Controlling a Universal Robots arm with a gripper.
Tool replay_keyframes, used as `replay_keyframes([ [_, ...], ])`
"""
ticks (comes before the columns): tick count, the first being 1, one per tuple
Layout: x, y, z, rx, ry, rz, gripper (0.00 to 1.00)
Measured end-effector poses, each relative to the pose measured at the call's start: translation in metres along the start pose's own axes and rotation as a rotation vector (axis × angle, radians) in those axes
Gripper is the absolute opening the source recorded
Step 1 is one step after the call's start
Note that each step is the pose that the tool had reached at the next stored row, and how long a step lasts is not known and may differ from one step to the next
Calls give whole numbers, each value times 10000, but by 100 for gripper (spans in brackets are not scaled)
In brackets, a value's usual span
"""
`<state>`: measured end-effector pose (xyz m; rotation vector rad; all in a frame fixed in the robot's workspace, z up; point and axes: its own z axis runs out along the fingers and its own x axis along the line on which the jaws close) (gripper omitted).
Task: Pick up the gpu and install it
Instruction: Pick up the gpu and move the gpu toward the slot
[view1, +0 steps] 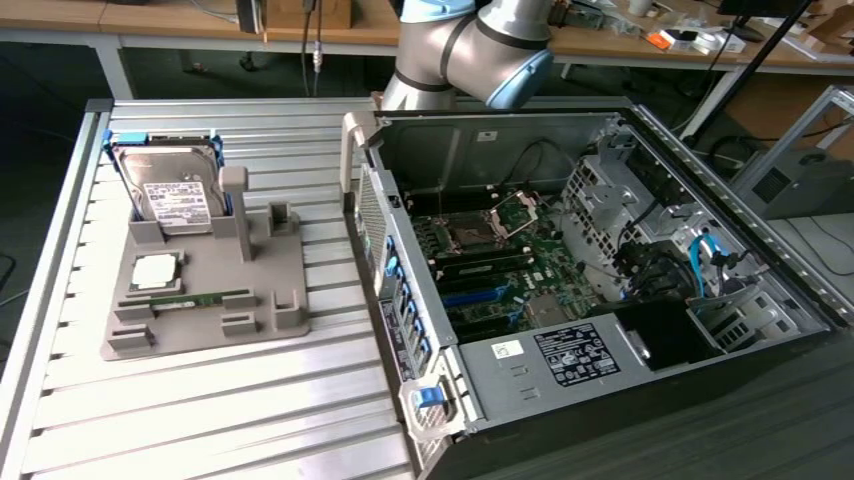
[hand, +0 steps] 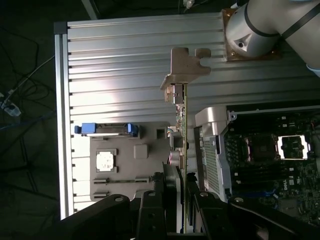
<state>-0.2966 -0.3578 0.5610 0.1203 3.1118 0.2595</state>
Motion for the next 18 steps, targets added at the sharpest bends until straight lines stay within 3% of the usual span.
replay_keyframes([
  [18, -1, 20, -120, -83, 6, 2, 28],
])
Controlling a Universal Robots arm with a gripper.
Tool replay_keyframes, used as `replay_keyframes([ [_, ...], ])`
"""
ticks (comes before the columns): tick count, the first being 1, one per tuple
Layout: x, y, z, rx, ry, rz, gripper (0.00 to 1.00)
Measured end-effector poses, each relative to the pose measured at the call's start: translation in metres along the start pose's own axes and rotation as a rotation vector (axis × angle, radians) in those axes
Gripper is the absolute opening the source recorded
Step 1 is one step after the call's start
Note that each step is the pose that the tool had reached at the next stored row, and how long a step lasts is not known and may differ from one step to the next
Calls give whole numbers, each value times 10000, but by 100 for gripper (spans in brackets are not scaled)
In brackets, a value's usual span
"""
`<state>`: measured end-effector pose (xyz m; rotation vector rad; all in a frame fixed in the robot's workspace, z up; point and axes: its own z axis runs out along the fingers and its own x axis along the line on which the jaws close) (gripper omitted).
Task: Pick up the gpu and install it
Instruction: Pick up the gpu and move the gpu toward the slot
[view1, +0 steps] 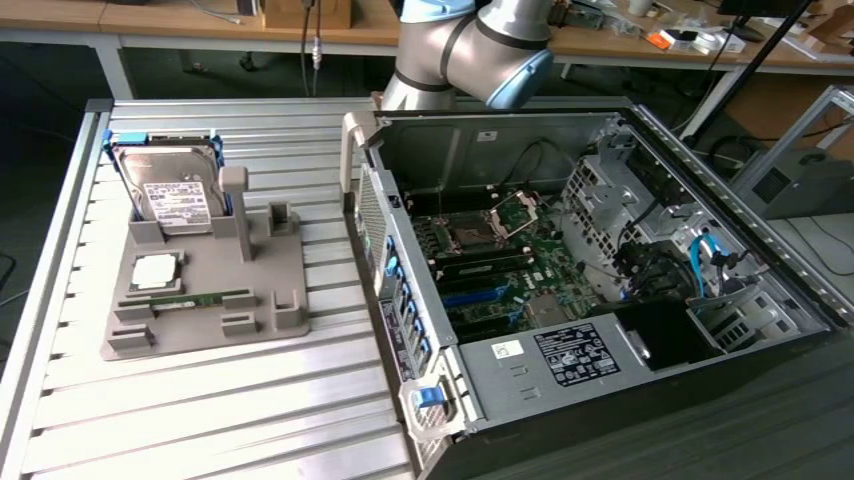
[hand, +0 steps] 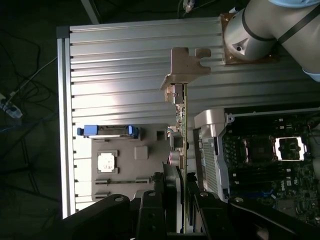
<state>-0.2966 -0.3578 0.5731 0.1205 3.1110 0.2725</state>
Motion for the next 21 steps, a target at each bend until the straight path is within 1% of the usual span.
replay_keyframes([
  [21, -1, 22, -122, -98, 7, 2, 28],
])
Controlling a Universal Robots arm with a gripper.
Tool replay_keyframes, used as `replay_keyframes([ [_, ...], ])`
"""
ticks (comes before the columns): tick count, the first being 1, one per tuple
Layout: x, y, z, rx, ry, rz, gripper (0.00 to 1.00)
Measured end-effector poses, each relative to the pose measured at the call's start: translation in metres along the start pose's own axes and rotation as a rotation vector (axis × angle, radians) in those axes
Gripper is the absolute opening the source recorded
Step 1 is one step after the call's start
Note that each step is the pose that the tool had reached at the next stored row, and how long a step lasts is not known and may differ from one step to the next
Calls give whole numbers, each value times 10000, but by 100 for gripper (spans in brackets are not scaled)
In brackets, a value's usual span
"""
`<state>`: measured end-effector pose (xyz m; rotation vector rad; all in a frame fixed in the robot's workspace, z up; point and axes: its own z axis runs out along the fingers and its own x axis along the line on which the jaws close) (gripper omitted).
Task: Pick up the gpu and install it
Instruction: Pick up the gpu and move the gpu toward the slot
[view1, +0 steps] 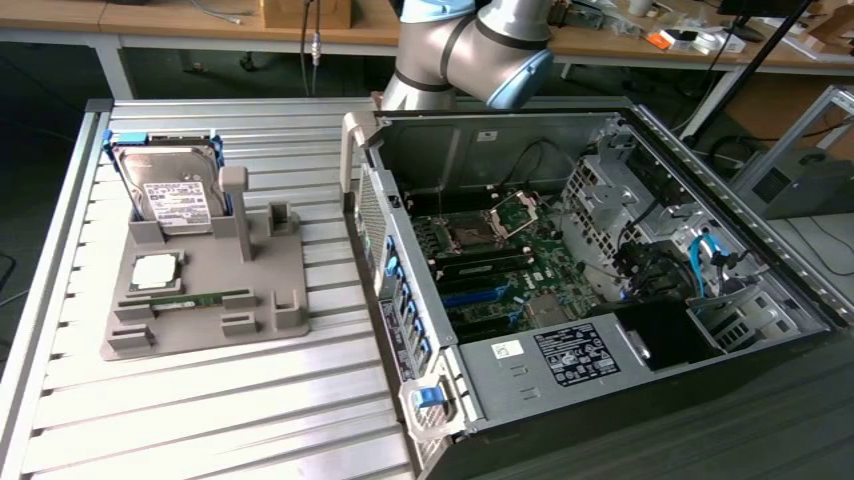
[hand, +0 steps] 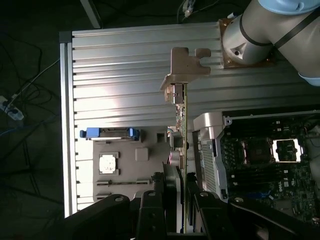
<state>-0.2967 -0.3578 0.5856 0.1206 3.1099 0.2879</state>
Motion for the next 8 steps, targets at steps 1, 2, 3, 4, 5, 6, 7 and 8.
replay_keyframes([
  [1, 0, 1, -6, -5, 0, 0, 28],
  [2, 0, 2, -12, -9, 0, 0, 28],
  [3, 0, 3, -17, -13, 1, 0, 28],
  [4, 0, 4, -23, -17, 2, 0, 28],
  [5, 0, 5, -29, -20, 2, 1, 28],
  [6, 0, 6, -34, -26, 2, 0, 28],
  [7, 0, 7, -39, -29, 2, 1, 28],
  [8, -1, 9, -46, -35, 3, 1, 28],
])
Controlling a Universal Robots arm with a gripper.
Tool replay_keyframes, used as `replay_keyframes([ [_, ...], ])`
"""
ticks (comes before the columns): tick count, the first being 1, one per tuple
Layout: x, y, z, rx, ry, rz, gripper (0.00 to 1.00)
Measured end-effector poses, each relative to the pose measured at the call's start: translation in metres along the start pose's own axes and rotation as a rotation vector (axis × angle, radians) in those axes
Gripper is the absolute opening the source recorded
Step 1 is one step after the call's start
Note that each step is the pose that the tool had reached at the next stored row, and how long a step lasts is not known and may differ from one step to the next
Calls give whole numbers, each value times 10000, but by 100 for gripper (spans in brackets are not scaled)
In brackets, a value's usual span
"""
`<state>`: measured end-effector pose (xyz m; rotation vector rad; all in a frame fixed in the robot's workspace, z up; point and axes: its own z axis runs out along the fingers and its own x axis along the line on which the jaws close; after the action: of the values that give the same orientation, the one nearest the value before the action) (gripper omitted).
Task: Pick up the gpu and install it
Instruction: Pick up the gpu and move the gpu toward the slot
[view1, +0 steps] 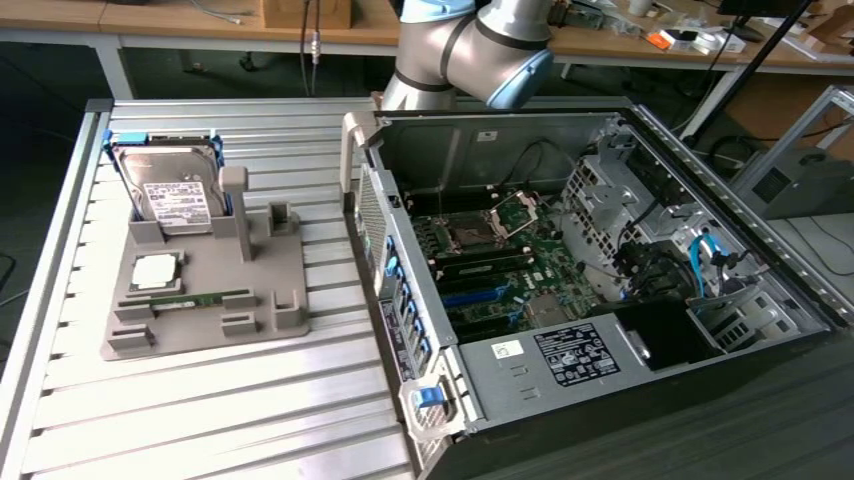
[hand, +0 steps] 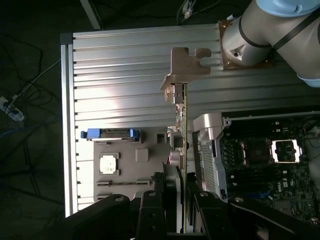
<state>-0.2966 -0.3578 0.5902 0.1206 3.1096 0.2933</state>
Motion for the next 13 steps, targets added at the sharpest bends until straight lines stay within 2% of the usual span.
replay_keyframes([
  [13, 0, 13, -70, -60, 4, 2, 28],
])
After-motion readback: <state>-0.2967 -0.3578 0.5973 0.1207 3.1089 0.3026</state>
